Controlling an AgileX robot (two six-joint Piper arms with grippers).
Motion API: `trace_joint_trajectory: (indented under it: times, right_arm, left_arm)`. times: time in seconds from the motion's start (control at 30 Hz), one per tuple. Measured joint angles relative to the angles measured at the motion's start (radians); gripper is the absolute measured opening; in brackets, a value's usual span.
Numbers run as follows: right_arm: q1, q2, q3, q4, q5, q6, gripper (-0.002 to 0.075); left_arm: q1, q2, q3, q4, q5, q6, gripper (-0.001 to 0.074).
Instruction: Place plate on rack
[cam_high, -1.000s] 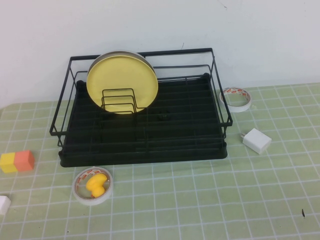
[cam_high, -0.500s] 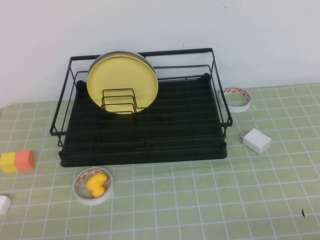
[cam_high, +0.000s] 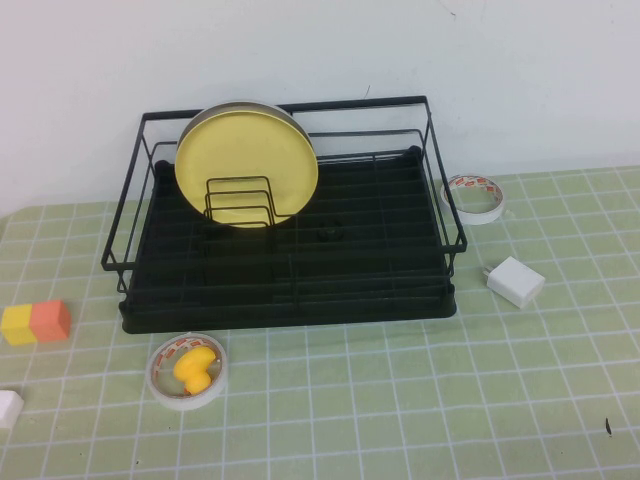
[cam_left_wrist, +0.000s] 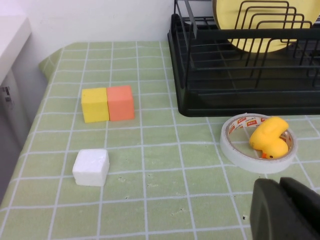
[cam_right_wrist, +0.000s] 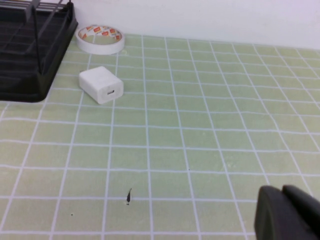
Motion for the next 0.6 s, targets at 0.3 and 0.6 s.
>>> trace_joint_trajectory:
  times: [0.3, 0.6]
  right_arm:
    - [0.017, 0.000, 0.000, 0.000, 0.002, 0.115, 0.0000]
    - [0.017, 0.000, 0.000, -0.004, 0.003, 0.109, 0.0000]
  left_arm:
    - [0.000, 0.000, -0.001, 0.001, 0.000, 0.000, -0.0002]
    - [0.000, 0.000, -0.001, 0.001, 0.002, 0.000, -0.0002]
